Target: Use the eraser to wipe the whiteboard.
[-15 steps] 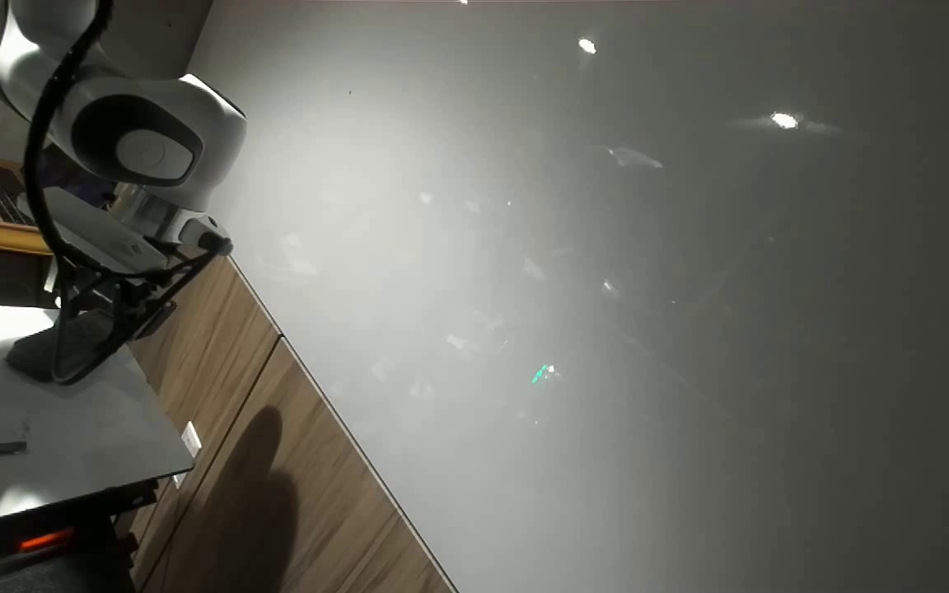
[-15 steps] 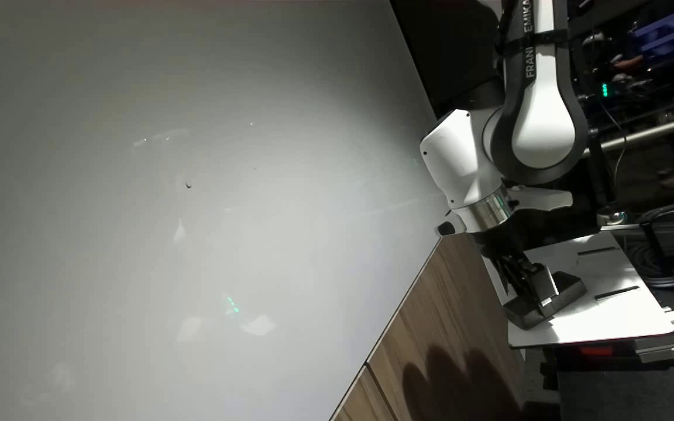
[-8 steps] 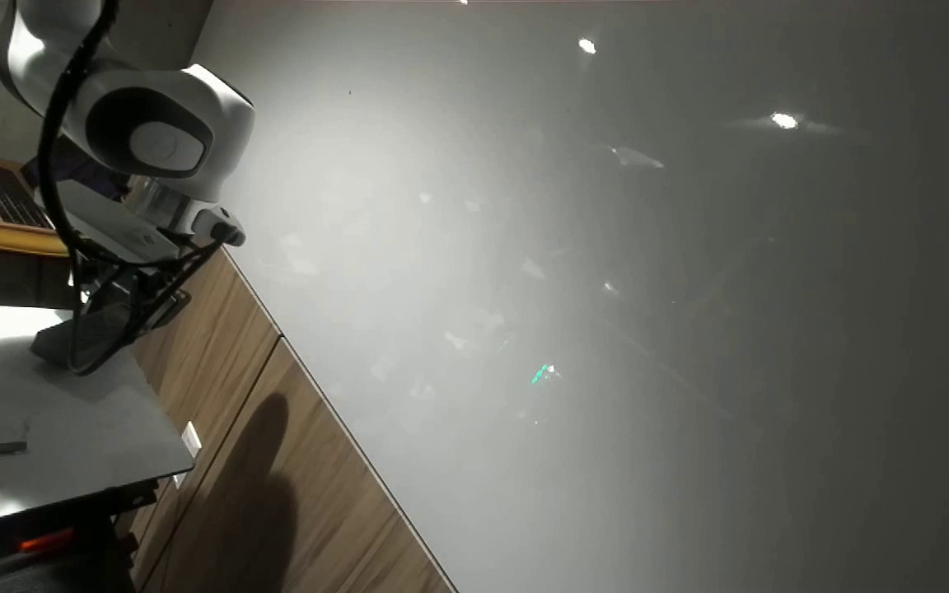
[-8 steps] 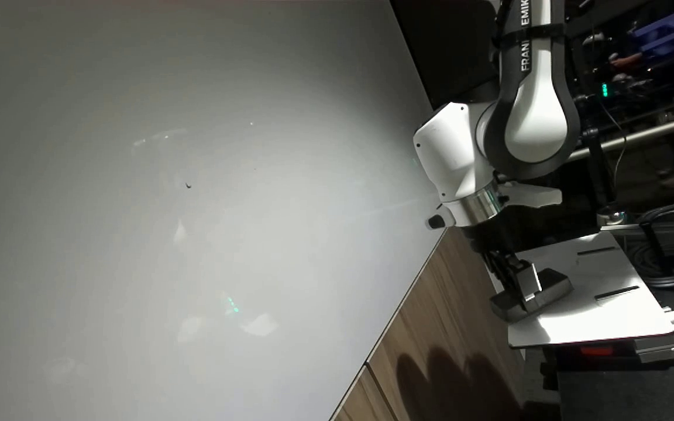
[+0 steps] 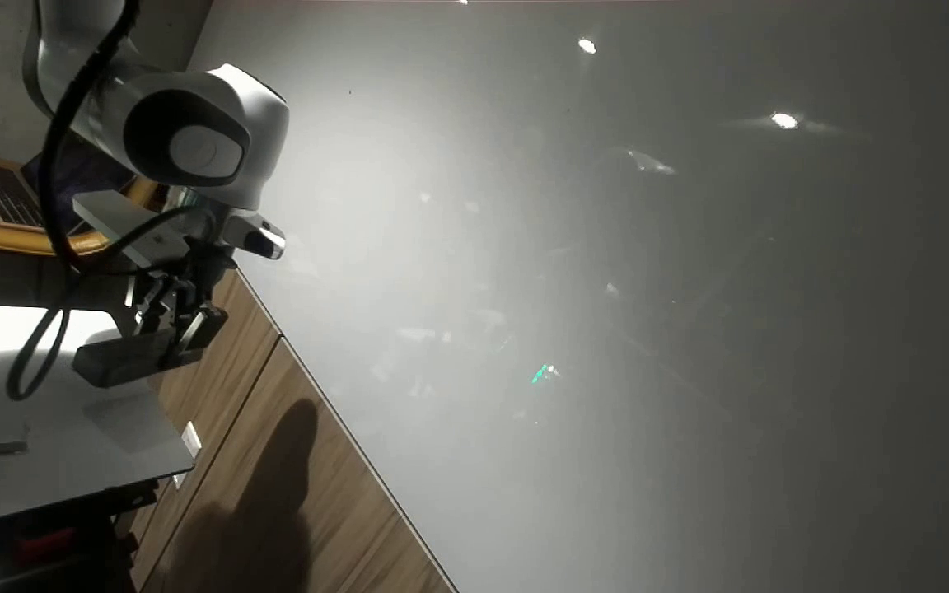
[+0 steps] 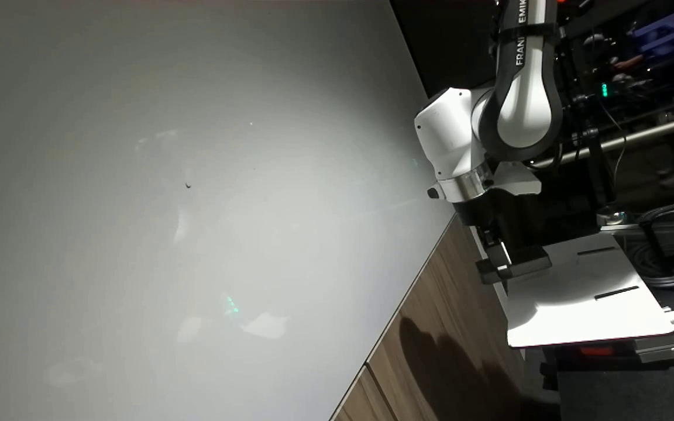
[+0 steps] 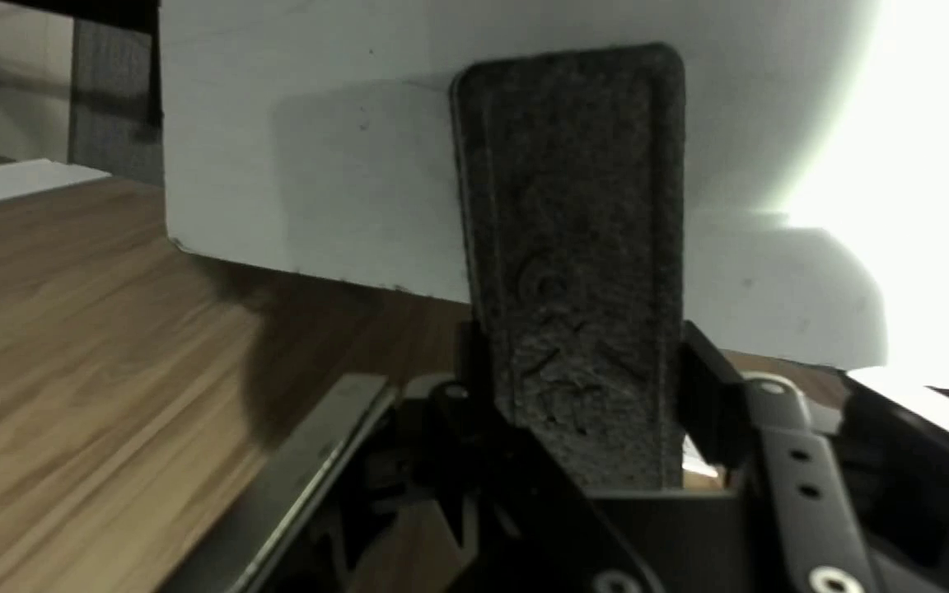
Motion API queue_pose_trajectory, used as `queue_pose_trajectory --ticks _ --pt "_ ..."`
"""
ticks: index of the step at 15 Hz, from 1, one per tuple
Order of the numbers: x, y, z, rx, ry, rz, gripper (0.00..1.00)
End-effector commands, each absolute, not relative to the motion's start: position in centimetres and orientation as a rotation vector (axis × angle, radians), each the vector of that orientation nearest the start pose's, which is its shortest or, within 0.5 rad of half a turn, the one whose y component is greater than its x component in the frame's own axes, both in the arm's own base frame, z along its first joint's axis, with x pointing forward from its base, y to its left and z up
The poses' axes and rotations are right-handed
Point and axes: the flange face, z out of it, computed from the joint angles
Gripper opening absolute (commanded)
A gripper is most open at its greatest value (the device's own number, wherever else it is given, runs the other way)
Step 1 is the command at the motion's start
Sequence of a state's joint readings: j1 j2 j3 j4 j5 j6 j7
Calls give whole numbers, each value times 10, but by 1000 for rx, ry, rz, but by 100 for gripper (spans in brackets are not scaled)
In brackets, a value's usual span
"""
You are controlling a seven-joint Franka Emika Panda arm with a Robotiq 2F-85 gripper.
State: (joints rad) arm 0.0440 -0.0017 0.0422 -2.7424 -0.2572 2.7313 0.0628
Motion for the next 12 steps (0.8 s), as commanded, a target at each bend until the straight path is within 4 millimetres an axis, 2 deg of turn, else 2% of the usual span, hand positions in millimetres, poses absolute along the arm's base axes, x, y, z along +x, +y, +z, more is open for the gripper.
queue_pose_trajectory --ticks 1,5,11,12 --pt "397 28 215 -3263 -204 5 31" --pt "398 31 206 -3268 -25 40 31" --pt "403 39 190 -3271 56 75 31" --pt "403 40 189 -3271 62 81 81"
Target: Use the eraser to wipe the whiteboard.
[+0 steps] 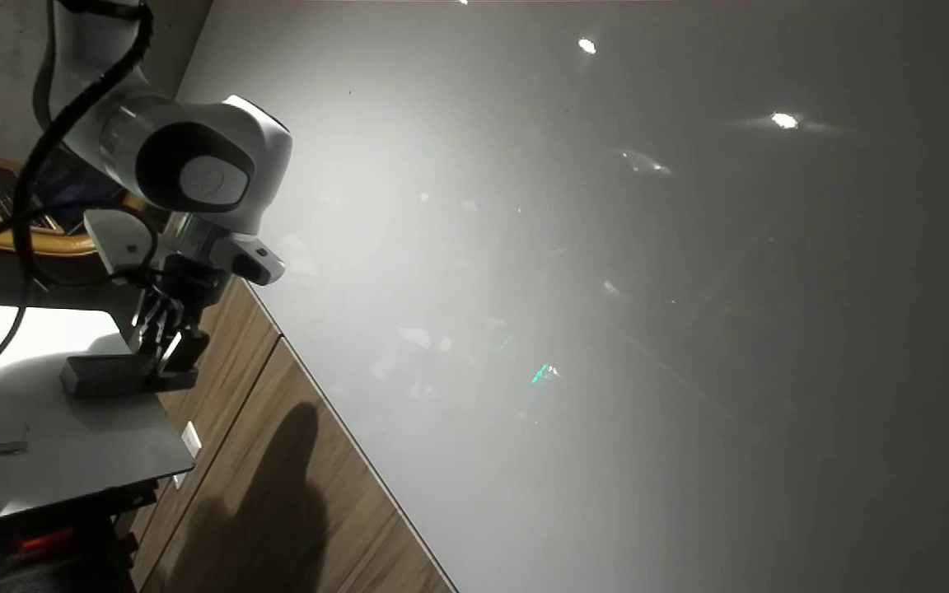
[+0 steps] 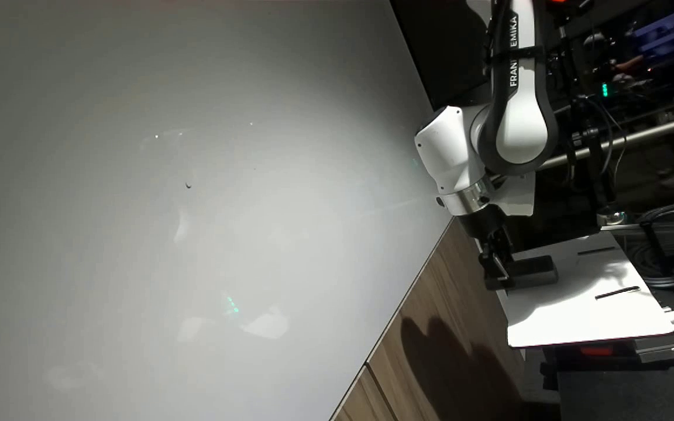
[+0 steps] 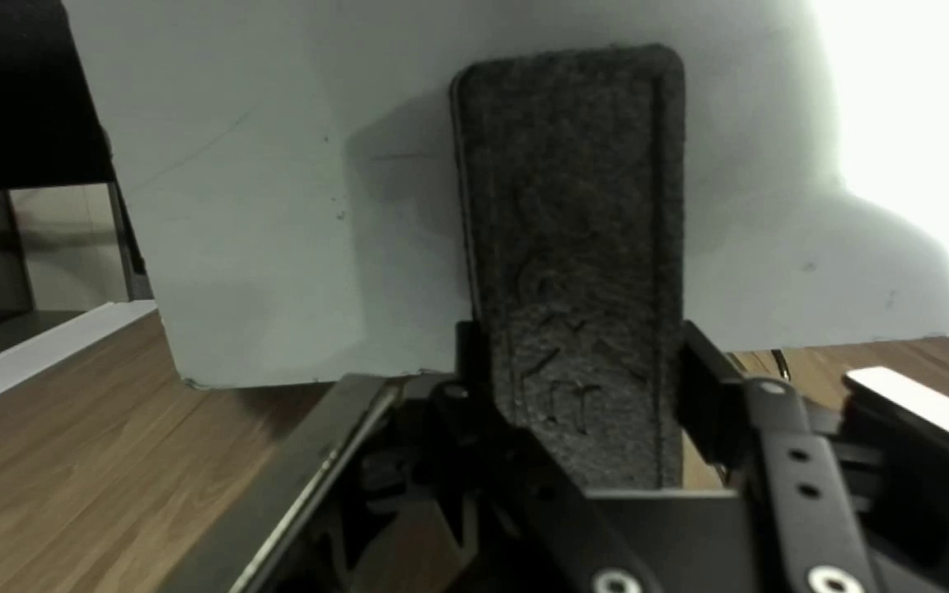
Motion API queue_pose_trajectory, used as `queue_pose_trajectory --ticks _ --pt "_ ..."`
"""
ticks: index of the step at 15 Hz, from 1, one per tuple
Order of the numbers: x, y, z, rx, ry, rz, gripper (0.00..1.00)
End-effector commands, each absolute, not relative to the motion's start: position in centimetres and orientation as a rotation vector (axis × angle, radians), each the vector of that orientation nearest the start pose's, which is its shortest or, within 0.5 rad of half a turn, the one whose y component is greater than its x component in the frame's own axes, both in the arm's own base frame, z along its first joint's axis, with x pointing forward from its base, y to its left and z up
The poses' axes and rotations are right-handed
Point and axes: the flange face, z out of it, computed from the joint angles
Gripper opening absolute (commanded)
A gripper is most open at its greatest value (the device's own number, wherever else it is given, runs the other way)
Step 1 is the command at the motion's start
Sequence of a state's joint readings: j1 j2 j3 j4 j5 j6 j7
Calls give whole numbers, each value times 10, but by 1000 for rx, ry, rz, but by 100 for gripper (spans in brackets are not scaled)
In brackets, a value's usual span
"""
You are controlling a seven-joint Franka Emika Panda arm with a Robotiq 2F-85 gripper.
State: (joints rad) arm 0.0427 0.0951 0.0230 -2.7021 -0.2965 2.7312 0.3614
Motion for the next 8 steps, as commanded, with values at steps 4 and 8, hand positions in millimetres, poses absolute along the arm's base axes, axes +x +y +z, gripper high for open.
queue_pose_trajectory --ticks 4,8 --pt "403 47 185 -3273 67 96 99" --pt "402 53 192 -3269 63 81 100"
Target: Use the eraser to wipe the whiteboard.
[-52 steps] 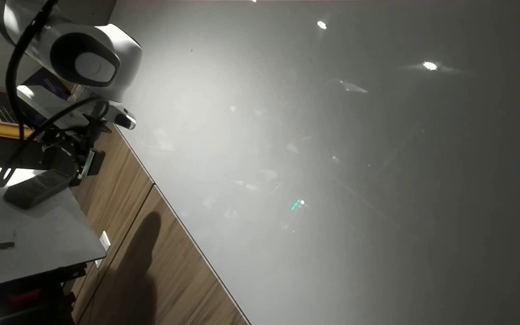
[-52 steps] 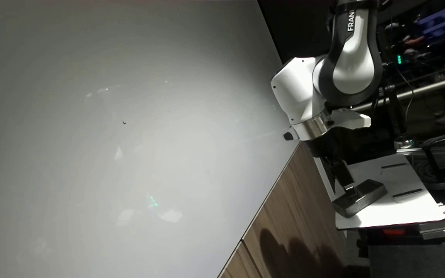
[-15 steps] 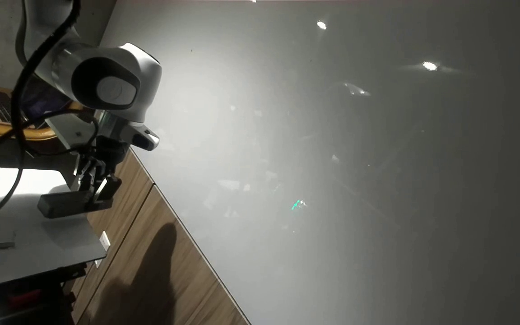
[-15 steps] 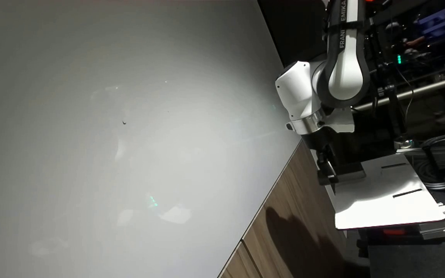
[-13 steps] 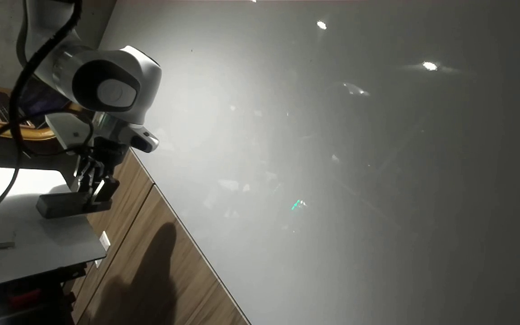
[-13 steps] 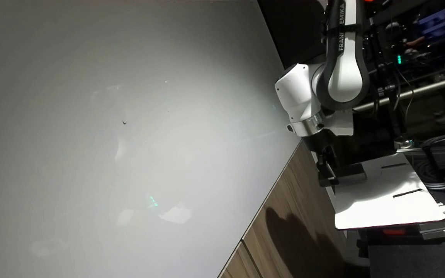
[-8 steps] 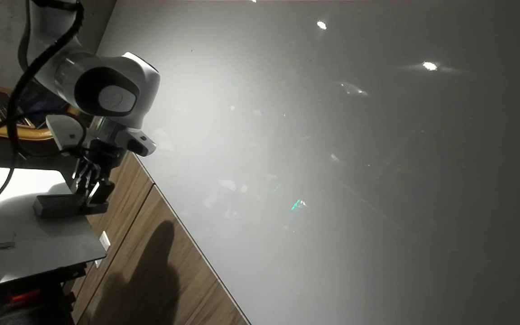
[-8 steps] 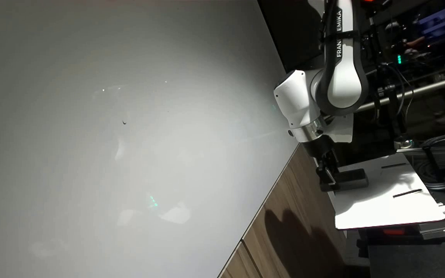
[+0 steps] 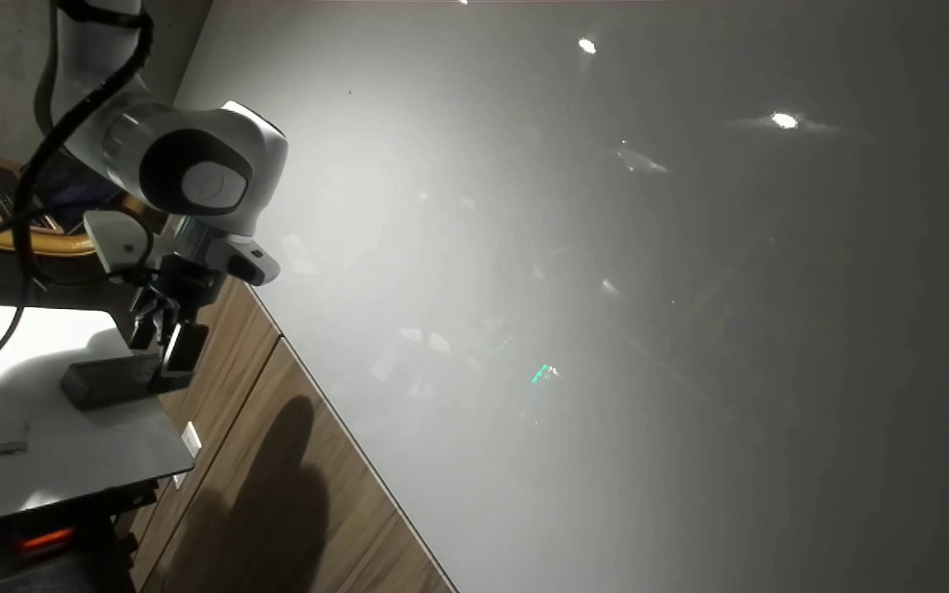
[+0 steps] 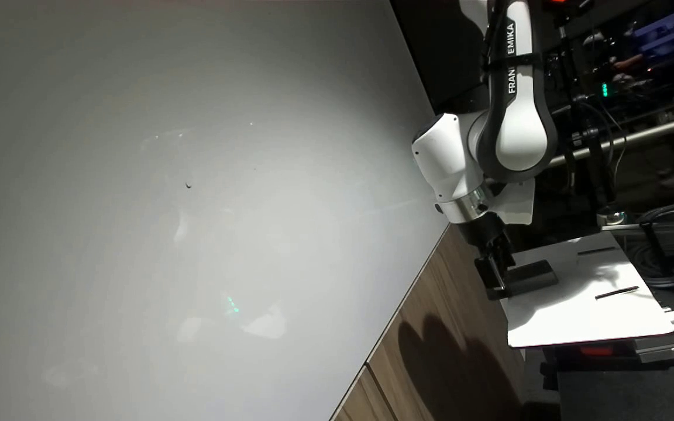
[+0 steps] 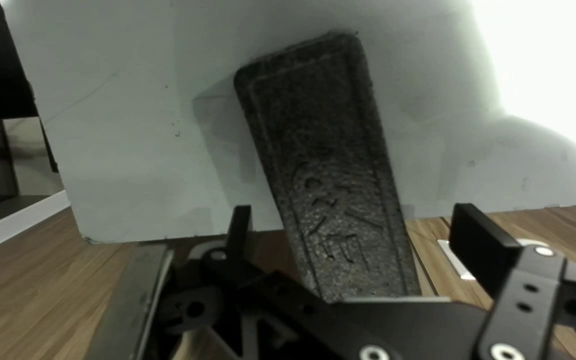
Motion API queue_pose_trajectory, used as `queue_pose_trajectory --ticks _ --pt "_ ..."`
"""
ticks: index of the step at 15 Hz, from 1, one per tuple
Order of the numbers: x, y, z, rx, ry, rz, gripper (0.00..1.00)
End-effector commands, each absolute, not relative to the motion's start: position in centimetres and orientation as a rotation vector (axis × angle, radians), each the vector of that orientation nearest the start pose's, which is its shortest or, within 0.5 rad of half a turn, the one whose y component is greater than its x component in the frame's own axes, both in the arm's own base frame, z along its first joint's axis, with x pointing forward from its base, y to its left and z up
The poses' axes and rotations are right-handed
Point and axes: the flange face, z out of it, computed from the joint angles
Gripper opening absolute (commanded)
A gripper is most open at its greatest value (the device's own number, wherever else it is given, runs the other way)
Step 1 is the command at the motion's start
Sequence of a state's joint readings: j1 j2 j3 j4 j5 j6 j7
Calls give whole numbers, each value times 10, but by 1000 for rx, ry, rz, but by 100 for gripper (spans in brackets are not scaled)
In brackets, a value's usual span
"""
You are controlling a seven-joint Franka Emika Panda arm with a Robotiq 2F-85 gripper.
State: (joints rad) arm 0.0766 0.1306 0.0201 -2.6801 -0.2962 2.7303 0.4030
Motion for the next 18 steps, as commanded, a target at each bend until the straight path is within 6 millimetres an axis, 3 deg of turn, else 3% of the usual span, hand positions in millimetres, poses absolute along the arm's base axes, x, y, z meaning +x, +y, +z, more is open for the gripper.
queue_pose_trajectory --ticks 1,7,17,18 --pt "401 56 198 -3265 51 63 100" --pt "390 69 262 -3291 -37 -72 100" --pt "360 78 398 -3207 -62 -292 100" --pt "372 76 373 -3230 -54 -257 100"
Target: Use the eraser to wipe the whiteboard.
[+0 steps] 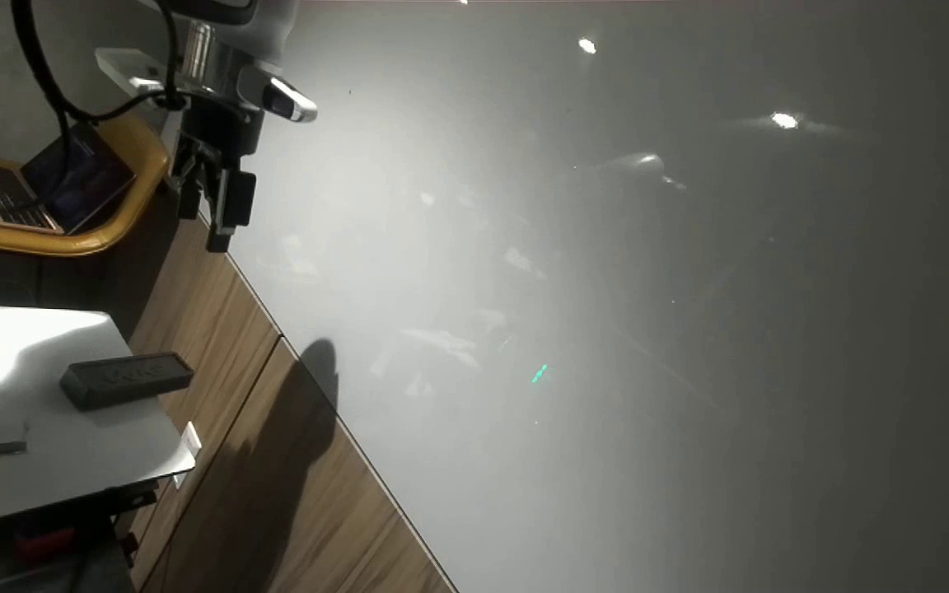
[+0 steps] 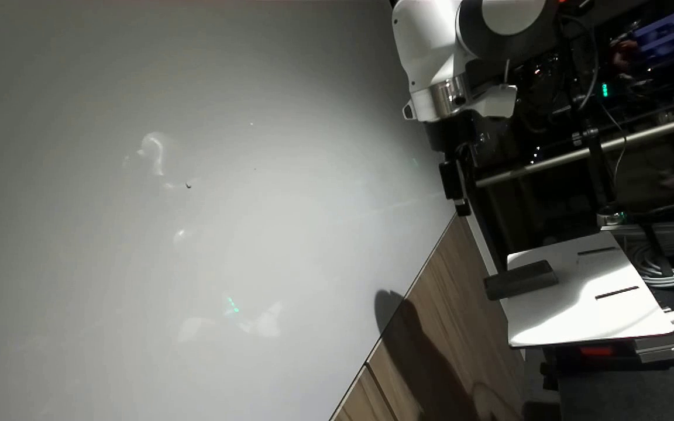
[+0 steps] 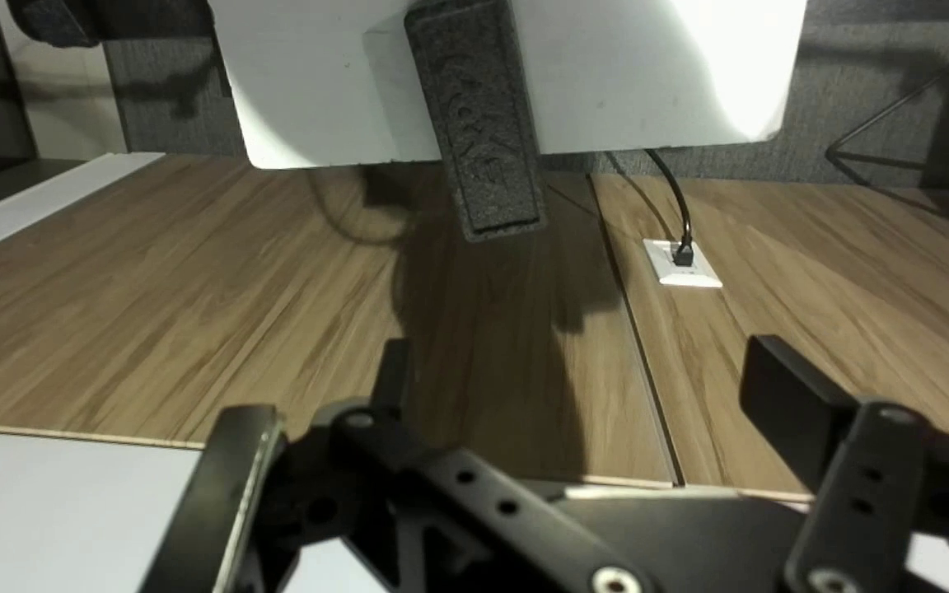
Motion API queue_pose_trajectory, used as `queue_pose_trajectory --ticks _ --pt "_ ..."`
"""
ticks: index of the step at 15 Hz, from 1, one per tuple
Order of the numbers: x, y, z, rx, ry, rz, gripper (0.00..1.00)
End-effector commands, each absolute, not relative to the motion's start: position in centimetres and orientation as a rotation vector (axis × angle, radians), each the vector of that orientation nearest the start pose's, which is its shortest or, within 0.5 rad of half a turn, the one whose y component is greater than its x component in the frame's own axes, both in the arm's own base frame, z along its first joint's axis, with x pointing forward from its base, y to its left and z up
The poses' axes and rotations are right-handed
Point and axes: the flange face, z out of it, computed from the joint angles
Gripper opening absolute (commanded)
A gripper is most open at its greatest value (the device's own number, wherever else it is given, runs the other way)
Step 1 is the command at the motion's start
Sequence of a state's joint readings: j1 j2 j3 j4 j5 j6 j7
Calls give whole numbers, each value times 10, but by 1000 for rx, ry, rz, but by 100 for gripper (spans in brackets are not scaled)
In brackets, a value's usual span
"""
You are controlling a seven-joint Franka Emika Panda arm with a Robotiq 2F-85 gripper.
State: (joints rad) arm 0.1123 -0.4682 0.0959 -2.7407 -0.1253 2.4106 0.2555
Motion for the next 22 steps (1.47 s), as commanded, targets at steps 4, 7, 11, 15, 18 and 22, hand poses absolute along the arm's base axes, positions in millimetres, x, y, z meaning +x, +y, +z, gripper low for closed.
queue_pose_trajectory --ticks 4,7,11,15,18,22 --pt "363 76 398 -3219 -52 -318 100" --pt "363 75 396 -3220 -53 -312 100" --pt "363 75 396 -3221 -53 -310 100" --pt "363 75 396 -3221 -53 -310 100" --pt "363 75 396 -3221 -53 -310 100" --pt "363 75 396 -3221 -53 -310 100"
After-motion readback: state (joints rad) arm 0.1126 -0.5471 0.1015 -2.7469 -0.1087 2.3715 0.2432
